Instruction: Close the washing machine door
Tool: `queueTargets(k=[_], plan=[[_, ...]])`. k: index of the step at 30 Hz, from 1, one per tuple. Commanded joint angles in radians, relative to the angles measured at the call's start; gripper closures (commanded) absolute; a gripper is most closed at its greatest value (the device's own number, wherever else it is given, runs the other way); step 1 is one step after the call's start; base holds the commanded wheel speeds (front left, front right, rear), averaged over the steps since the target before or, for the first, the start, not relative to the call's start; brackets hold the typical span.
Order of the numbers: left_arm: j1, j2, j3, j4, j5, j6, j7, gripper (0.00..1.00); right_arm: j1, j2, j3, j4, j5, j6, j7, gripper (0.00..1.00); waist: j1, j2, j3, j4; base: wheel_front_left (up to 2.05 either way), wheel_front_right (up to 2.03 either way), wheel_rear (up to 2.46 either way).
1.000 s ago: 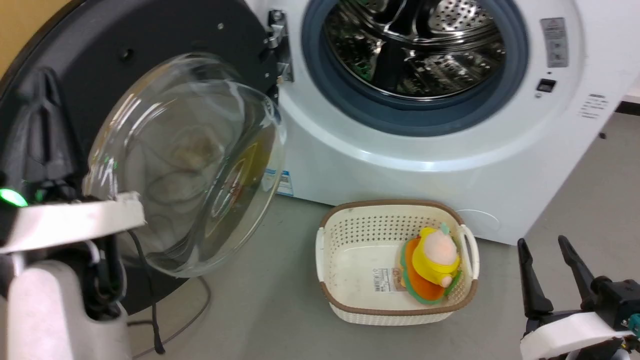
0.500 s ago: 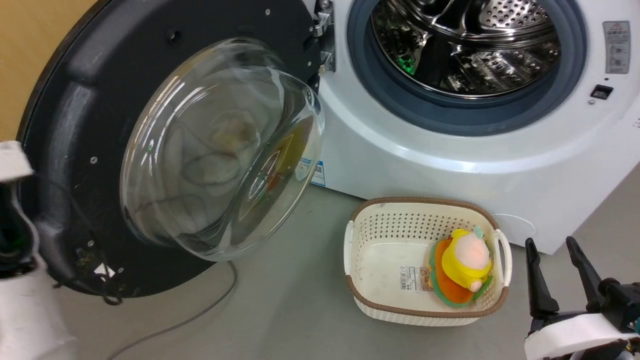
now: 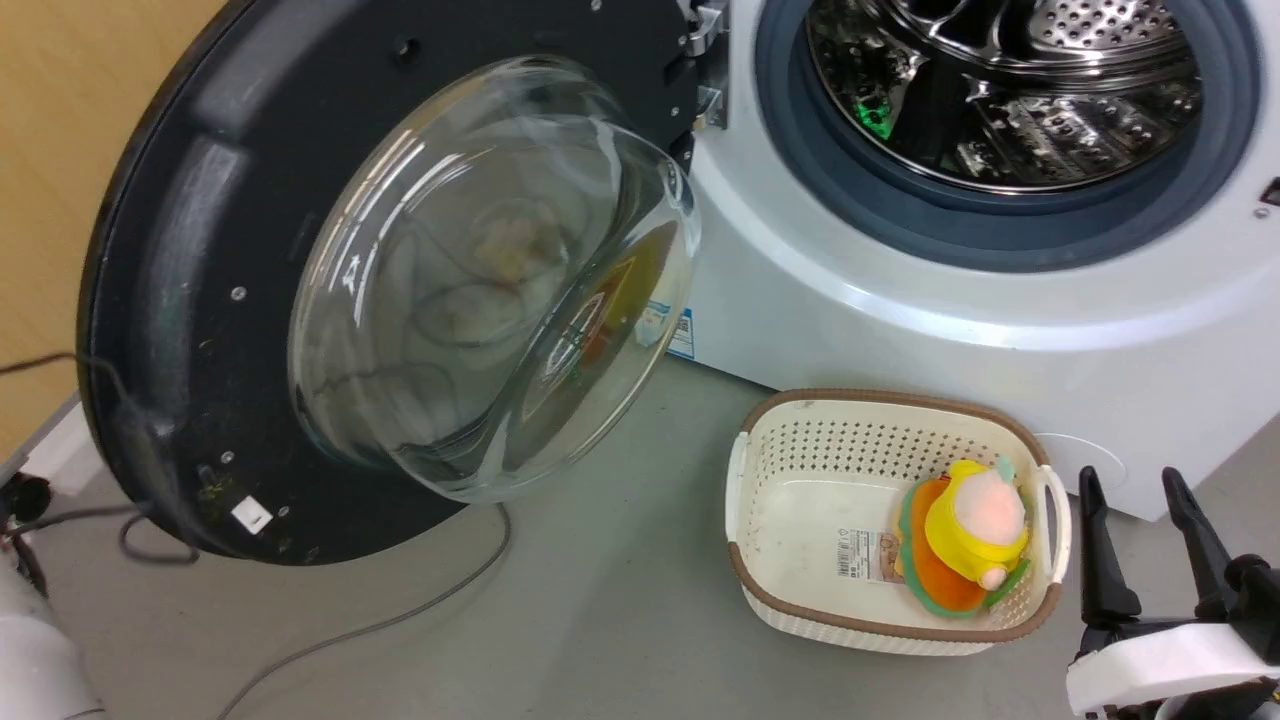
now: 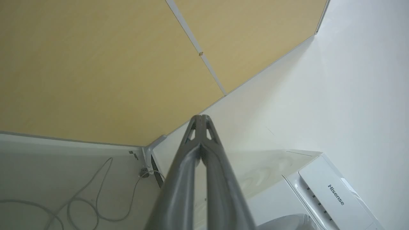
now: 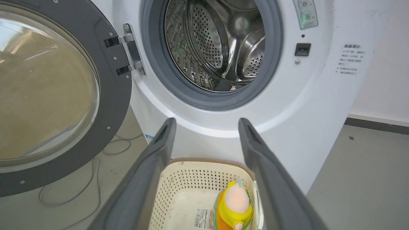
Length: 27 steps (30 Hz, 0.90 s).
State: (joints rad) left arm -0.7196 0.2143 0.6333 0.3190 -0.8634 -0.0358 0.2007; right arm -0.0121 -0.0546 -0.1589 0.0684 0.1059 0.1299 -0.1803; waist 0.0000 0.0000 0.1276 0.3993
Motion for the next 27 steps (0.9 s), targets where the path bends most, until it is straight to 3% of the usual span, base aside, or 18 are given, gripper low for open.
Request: queueTargets(k=[1, 12, 27], plan=[[-0.020, 0.013, 0.020, 0.025, -0.029, -0.007, 0.021, 1.00, -0.011, 0.003, -0.008, 0.004, 0.011, 0.001, -0.011, 0.00, 0.0000, 0.0000, 0.003, 0.007, 0.00, 0.00, 0.00], [0.036, 0.037, -0.012, 0.149, -0.157, -0.069, 0.279, 1.00, -0.010, 0.003, -0.031, 0.011, 0.021, 0.001, -0.034, 0.00, 0.0000, 0.0000, 0.019, 0.050, 0.00, 0.00, 0.00], [0.215, -0.012, -0.234, 0.042, -0.340, -0.087, 0.519, 1.00, -0.023, 0.004, -0.057, 0.030, 0.044, 0.001, -0.066, 0.00, 0.0000, 0.0000, 0.035, 0.104, 0.00, 0.00, 0.00]])
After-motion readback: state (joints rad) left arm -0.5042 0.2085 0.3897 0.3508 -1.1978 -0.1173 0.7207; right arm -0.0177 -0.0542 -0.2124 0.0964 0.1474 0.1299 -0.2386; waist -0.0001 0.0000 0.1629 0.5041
